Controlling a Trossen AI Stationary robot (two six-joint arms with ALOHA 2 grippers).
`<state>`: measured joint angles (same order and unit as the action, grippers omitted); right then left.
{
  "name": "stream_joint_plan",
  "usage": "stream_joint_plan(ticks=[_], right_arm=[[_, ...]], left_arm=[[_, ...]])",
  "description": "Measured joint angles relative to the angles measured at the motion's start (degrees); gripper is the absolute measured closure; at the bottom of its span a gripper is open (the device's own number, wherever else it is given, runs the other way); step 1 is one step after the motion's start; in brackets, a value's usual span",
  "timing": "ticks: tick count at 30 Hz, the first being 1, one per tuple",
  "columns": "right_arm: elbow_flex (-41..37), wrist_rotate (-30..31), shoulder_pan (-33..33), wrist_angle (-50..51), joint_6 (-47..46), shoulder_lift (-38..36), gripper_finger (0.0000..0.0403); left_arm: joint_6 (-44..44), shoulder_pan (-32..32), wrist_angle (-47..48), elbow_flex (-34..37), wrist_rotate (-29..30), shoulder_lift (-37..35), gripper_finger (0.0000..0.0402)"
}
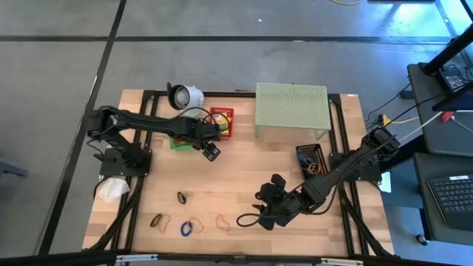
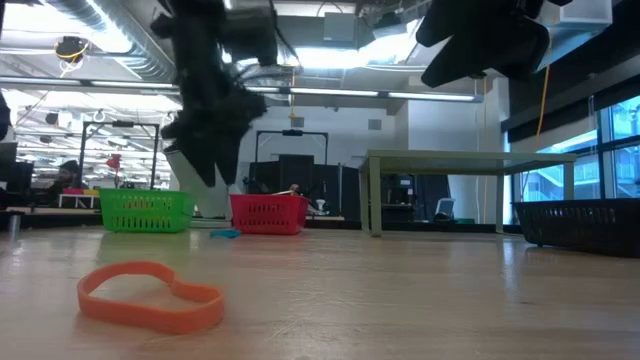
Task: Pick & Place Office Desk Supplies
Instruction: Put the blue rubber band into the black basket
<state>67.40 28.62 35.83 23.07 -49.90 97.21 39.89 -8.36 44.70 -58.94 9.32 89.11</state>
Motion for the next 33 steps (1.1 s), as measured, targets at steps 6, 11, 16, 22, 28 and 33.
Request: stream_joint_plan(ticks=[6, 11, 16, 22, 28, 33], right_arm=[[0.0, 0.48, 0.0, -0.49, 3.19, -0.02, 0.0197], [0.0, 0.49, 0.0, -0.56, 4.48, -0.02, 0.0197], [0.0, 0.48, 0.04, -0.79, 5.83, -0.02, 0.0197], [0.0, 0.46, 0.04, -1.03, 6.91, -0.02, 0.0197], [0.0, 0.27, 0.04, -1.09, 7.24, -0.02, 0.0197], [0.0, 0.24, 0.04, -1.22, 8.4, -0.02, 0.0197]], left_arm=[[1.52, -0.02, -0.54, 0.0, 0.0, 5.4, 0.0178], [1.97, -0.02, -4.04, 0.0, -0.41, 7.87, 0.0178], [1.97, -0.42, -4.85, 0.01, -0.41, 9.52, 0.0178], [1.91, -0.79, -7.2, 0.0, -0.61, 12.23, 0.0178], [1.41, -0.79, -8.54, -0.17, -1.25, 14.3, 0.0178], [1.39, -0.77, -8.54, -0.2, -1.32, 14.83, 0.0187]])
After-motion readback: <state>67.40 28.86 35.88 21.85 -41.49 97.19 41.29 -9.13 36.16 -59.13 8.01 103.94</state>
